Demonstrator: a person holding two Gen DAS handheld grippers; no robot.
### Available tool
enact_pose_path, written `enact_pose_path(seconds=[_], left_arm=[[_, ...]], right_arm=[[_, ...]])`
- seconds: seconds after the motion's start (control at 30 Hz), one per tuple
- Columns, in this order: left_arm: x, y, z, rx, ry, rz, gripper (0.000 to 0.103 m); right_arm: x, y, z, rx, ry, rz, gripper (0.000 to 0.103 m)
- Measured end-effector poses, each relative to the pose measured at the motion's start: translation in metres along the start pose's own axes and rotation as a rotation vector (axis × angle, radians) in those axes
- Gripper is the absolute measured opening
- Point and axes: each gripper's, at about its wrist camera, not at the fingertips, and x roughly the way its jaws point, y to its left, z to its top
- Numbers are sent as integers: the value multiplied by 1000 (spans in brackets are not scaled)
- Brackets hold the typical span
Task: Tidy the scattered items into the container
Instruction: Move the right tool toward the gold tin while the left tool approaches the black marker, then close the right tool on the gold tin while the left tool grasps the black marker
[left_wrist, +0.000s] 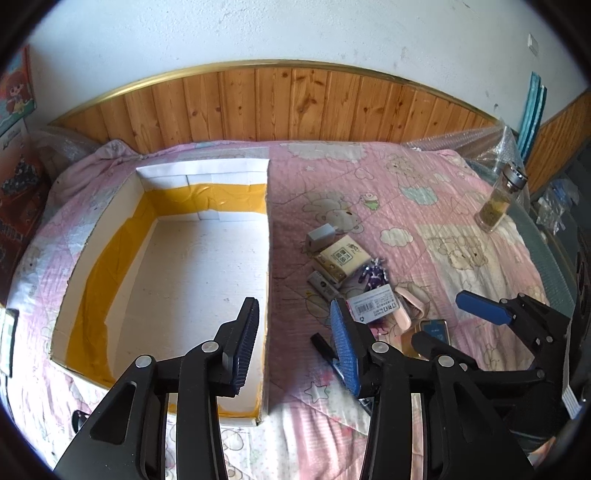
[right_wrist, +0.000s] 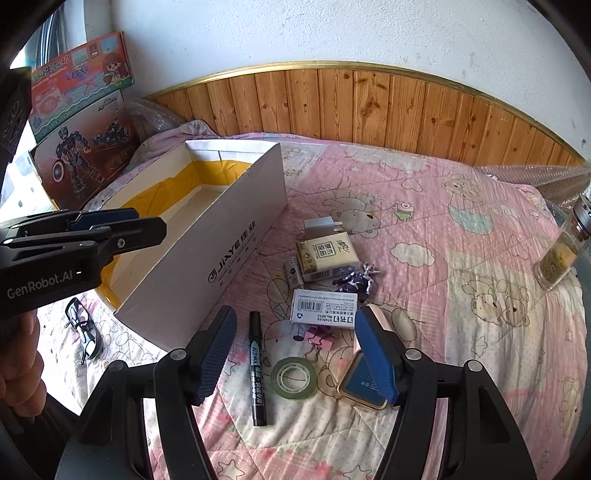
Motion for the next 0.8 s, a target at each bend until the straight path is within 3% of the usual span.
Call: enact_pose_path(seconds=[0.2, 0.43, 0.63, 0.8], left_arm=[[7, -12, -7, 17, 23, -8, 44], [27, -33, -29, -2, 100, -77, 44], [64, -46, -52, -9, 205, -80, 44], [88, -38, -58, -50, 243, -51, 44]], right_arm=[[0, -24, -11, 31, 27, -14, 70], [10, -55, -26, 84, 94, -31, 72], [27, -58, -36, 62, 158, -7, 73], [44, -59, -41, 35, 197, -15, 73]])
